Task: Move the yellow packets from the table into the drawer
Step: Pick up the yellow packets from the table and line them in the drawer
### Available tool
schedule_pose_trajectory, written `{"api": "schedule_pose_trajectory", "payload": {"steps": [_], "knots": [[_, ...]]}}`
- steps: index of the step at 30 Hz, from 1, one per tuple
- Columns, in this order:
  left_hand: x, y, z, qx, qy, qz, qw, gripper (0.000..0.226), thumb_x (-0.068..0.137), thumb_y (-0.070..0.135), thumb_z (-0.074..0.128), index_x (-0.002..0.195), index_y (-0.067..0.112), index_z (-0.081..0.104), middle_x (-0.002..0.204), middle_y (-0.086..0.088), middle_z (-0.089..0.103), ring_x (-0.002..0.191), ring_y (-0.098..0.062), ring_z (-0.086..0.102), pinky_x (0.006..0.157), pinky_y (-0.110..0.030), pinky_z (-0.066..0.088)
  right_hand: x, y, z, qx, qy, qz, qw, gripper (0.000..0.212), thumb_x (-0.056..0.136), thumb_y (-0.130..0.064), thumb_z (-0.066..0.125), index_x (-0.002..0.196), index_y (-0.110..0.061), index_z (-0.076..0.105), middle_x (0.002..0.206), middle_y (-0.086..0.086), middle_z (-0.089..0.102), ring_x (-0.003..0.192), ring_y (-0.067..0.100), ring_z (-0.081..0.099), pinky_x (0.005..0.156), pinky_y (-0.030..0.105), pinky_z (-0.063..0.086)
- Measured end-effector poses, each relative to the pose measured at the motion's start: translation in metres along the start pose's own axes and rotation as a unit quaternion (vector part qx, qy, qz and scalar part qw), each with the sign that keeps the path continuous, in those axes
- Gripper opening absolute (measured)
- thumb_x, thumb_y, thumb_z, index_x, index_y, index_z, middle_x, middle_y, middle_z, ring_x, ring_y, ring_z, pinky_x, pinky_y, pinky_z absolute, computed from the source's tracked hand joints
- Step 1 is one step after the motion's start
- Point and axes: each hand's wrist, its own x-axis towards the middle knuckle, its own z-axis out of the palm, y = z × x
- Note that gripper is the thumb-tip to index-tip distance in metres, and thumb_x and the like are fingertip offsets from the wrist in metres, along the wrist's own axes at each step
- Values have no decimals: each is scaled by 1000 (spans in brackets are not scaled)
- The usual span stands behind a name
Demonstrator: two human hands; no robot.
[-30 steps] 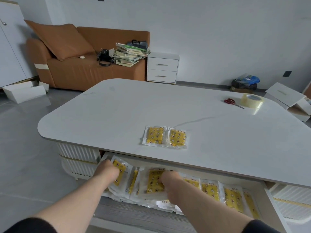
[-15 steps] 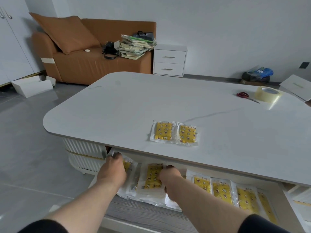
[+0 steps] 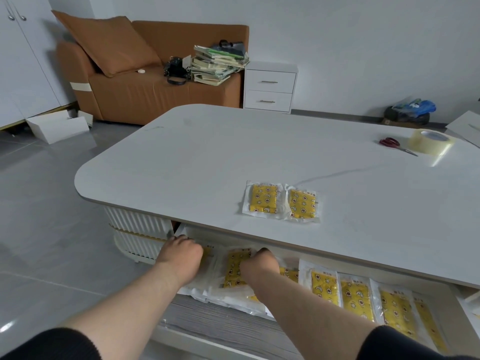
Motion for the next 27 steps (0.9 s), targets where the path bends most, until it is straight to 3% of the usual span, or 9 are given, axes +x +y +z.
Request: {"api": "schedule_pose_trajectory", "payload": {"steps": [4,7,9,13,16,19,22,27], "knots": [[-3,-18,-1,-82,-13,46,995,38,79,7,47,113,17,60,121,-2,53,123,-24,41,112,-39,28,-2,-5,-5,37,15,5,999,33,84,-5,46,116,-8,43,85,4,51,83,22,54,63,28,45],[-7,-28,2,-87,-26,82,992,49,72,23,53,122,24,54,125,4,48,125,-20,36,114,-39,23,-8,-7,-4,1,8,-15,1000,19,78,-4,48,97,-9,50,80,2,53,79,20,55,61,27,46],[-9,-29,4,-64,-25,105,992,59,71,40,58,128,27,49,131,6,45,129,-19,32,116,-41,18,-13,-6,-6,-36,12,-44,998,16,78,-5,48,93,-8,51,86,5,55,78,20,56,62,26,47],[-13,-29,6,-29,-37,118,992,98,64,69,62,147,26,31,155,5,25,144,-19,15,121,-42,4,-22,1,-14,-202,57,-169,963,29,88,-21,49,113,-8,53,112,11,53,90,25,54,68,31,46],[-15,-30,8,-37,-27,110,993,109,64,68,65,152,26,17,161,4,13,147,-18,8,119,-38,-2,-25,14,-17,-330,75,-324,883,41,93,-42,46,122,-14,52,123,9,49,114,29,47,94,38,43],[-14,-28,11,-58,-9,102,993,111,64,67,67,153,25,16,161,4,11,148,-17,7,119,-38,-2,-21,24,-9,-398,26,-405,823,63,88,-60,48,137,-21,41,143,6,35,131,29,32,114,43,23],[-10,-22,15,-57,3,115,992,112,62,67,69,152,24,18,161,5,14,147,-16,10,120,-37,-1,-16,24,3,-406,24,-420,812,72,84,-63,52,142,-25,33,149,5,28,138,29,24,117,45,15],[-8,-21,23,-50,5,117,992,109,61,65,70,150,25,22,160,6,16,147,-16,11,121,-37,-3,-8,23,5,-395,25,-415,819,66,86,-53,57,139,-22,33,148,8,28,136,31,26,117,45,18]]}}
